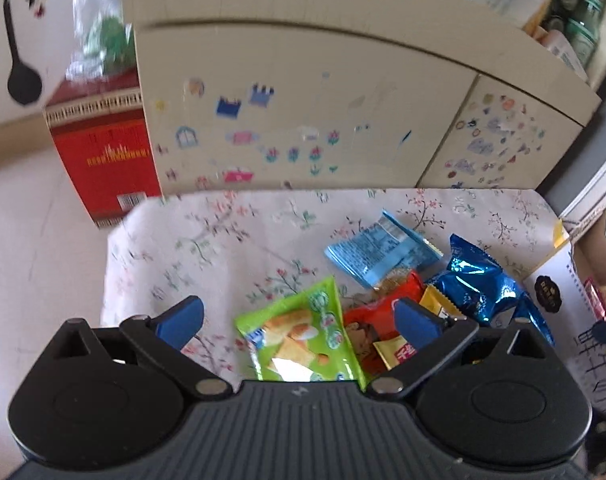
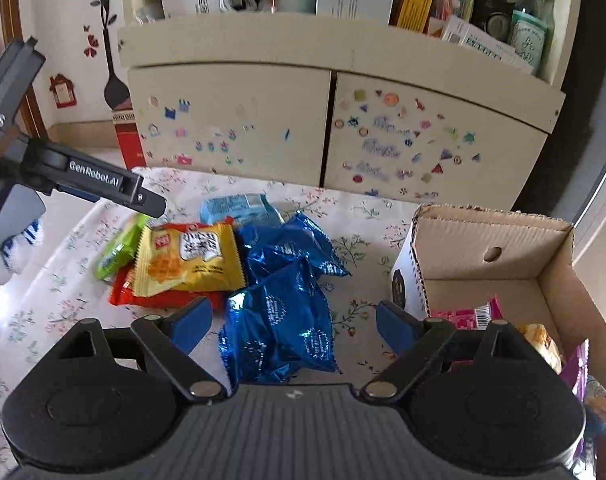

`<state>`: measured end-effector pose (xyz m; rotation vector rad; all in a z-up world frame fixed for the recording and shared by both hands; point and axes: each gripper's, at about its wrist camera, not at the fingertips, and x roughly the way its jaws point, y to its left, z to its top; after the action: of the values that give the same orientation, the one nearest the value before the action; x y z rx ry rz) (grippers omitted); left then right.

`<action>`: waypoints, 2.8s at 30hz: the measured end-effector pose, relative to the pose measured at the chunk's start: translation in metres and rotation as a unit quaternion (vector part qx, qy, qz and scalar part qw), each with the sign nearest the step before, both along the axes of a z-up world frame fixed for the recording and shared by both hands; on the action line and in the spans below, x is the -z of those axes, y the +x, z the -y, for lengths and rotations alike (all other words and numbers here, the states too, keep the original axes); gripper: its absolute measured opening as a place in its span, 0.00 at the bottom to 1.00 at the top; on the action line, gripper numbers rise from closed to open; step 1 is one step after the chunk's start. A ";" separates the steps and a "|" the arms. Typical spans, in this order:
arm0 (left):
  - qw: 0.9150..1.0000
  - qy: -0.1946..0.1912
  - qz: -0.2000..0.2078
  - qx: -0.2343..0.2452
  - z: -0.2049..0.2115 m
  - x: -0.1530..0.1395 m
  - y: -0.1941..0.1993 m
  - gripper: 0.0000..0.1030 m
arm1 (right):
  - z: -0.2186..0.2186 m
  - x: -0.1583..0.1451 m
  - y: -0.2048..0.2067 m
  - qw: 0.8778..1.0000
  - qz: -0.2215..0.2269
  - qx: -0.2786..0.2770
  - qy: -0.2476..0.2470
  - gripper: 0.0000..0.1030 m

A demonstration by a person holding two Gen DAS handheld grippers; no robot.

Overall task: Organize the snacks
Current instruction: 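Move both grippers back over the snack pile, then grasp the green America packet with the left gripper while the right grasps a blue foil bag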

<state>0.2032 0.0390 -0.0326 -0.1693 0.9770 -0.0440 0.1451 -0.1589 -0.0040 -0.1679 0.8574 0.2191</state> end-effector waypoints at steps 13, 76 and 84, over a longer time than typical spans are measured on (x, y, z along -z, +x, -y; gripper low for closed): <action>0.999 -0.015 -0.033 -0.019 0.003 0.027 0.004 0.98 | -0.015 0.027 0.012 0.998 -0.019 -0.019 -0.052 0.91; 0.991 0.101 0.039 0.077 0.018 0.001 -0.054 0.49 | -0.017 0.011 0.002 0.998 -0.054 -0.013 0.023 0.50; 0.989 0.104 0.071 0.082 0.024 -0.019 -0.063 0.49 | -0.016 0.002 0.000 0.999 -0.039 -0.017 0.025 0.50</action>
<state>0.1405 0.0155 -0.0132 0.1050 0.8449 -0.1043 0.1452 -0.1428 -0.0060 -0.1266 0.9263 0.2796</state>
